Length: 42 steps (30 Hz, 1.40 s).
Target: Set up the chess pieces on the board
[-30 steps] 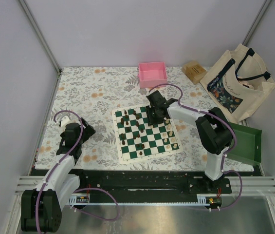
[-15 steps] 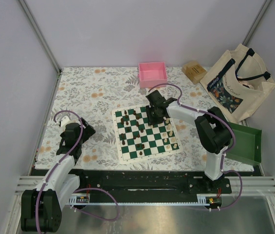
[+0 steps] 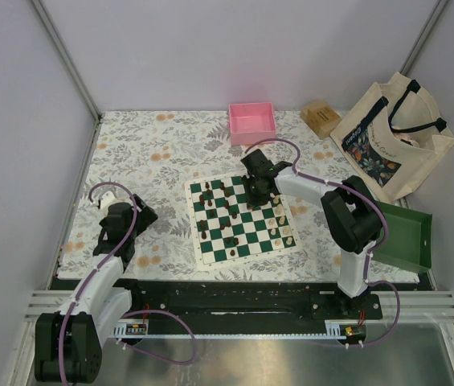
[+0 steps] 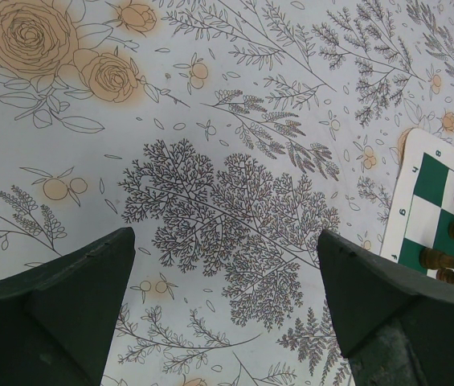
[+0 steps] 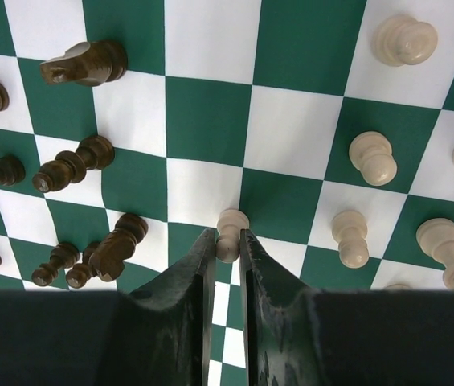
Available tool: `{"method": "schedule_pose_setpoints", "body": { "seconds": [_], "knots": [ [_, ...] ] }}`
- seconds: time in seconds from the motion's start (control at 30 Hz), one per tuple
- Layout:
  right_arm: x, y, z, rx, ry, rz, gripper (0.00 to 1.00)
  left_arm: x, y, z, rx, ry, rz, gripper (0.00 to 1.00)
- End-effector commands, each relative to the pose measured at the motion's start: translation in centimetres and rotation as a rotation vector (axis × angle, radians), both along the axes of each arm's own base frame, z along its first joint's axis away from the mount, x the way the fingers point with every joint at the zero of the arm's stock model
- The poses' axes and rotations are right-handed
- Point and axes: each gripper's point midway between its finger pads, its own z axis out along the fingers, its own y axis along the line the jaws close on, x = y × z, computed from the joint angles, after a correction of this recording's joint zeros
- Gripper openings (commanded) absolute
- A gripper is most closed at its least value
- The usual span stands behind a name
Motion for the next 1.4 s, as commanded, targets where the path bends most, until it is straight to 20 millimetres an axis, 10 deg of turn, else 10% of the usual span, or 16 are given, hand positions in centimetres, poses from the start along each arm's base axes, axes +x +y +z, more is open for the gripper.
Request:
{"method": "schedule_pose_setpoints", "body": {
  "seconds": [0.0, 0.3, 1.37],
  "knots": [
    [0.7, 0.4, 1.7, 0.004, -0.054, 0.010, 0.20, 1.5, 0.0, 2.2, 0.004, -0.082, -0.003, 0.99],
    [-0.8, -2.1, 4.0, -0.003, -0.124, -0.037, 0.19, 1.5, 0.0, 2.3, 0.002, -0.084, -0.004, 0.99],
    [-0.3, -5.7, 1.5, -0.063, -0.100, -0.133, 0.19, 1.5, 0.0, 2.3, 0.004, -0.082, -0.003, 0.99]
  ]
}}
